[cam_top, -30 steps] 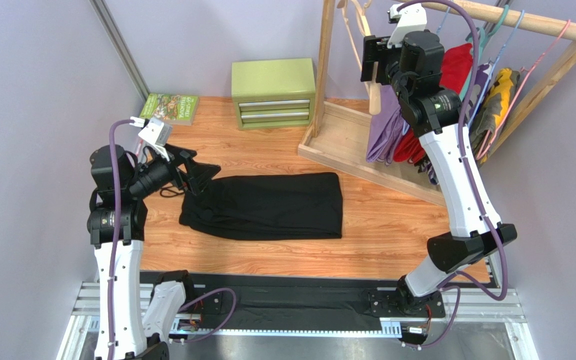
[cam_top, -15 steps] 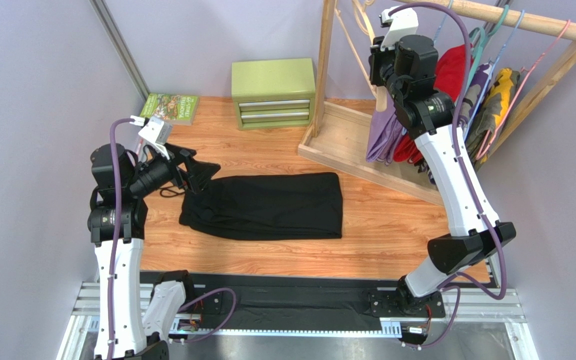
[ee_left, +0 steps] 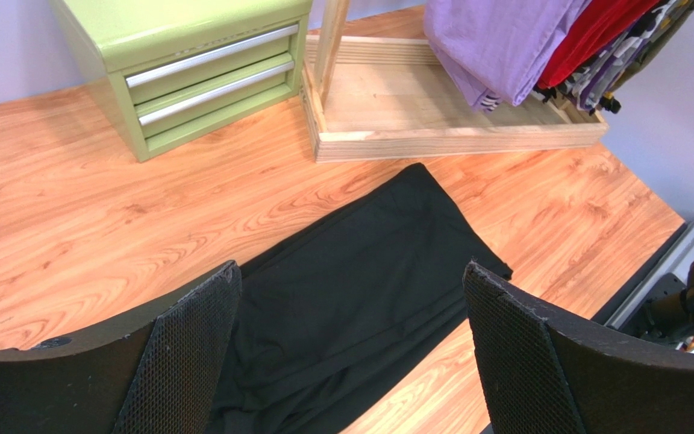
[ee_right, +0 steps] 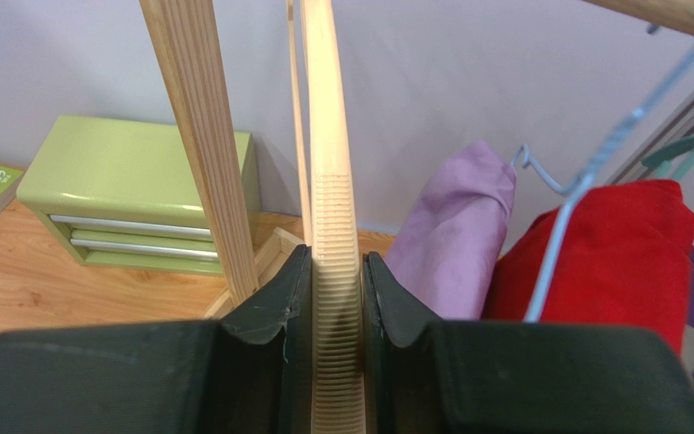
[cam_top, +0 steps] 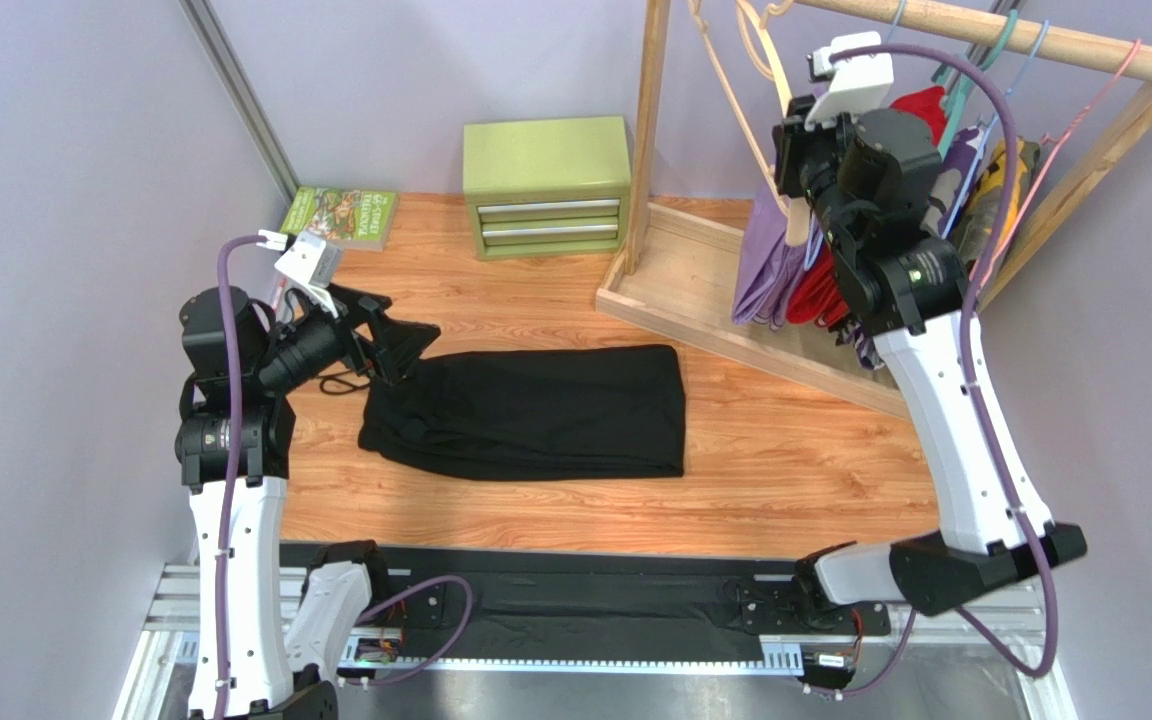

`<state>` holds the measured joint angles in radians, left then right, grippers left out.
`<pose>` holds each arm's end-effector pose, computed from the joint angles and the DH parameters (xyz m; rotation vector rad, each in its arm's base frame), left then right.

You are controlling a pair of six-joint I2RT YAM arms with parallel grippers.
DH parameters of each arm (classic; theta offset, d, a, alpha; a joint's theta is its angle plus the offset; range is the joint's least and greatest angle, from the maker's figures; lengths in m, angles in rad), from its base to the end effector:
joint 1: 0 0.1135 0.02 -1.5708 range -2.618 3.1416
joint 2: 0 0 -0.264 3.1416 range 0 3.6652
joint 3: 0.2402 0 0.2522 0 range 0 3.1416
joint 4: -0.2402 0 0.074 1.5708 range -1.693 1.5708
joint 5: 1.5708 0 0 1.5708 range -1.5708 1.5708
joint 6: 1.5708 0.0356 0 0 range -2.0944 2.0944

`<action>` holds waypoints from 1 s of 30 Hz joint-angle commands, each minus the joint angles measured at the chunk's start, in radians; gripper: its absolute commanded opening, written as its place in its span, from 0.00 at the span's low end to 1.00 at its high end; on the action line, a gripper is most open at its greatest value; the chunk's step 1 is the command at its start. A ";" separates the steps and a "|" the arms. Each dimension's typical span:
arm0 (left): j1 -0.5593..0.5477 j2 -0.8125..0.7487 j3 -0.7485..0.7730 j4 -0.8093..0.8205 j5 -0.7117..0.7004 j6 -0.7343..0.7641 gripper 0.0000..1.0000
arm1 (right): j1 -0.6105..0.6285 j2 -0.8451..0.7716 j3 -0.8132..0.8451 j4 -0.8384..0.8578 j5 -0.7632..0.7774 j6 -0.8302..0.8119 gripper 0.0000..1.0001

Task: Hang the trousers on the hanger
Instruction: Grab a hanger with the right arm

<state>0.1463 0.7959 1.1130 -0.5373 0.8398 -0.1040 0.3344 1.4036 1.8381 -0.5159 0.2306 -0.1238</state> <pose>0.1471 -0.0051 0.4142 0.3835 1.7291 -0.7161 0.2684 0.0846 0.5225 -0.2020 1.6377 -0.0300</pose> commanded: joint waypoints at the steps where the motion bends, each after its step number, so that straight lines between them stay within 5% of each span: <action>1: -0.001 0.003 -0.002 0.030 0.012 -0.016 0.97 | 0.005 -0.121 -0.098 0.008 -0.050 0.023 0.00; 14: -0.002 -0.001 -0.012 -0.044 0.048 0.027 0.93 | 0.069 -0.420 -0.417 -0.206 -0.043 0.085 0.00; 18: -0.014 -0.001 -0.028 -0.053 0.080 0.000 0.93 | 0.083 -0.531 -0.599 -0.242 -0.192 0.075 0.00; 23: -0.109 -0.037 -0.099 -0.009 0.067 -0.141 0.93 | 0.213 -0.654 -0.825 -0.054 -0.134 0.052 0.00; 30: -0.295 -0.052 -0.112 0.247 -0.128 -0.451 0.93 | 0.590 -0.511 -0.967 0.379 0.329 -0.346 0.00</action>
<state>-0.0658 0.7441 0.9562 -0.4625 0.8272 -0.3244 0.7944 0.8188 0.9016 -0.5289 0.2985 -0.2031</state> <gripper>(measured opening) 0.926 0.201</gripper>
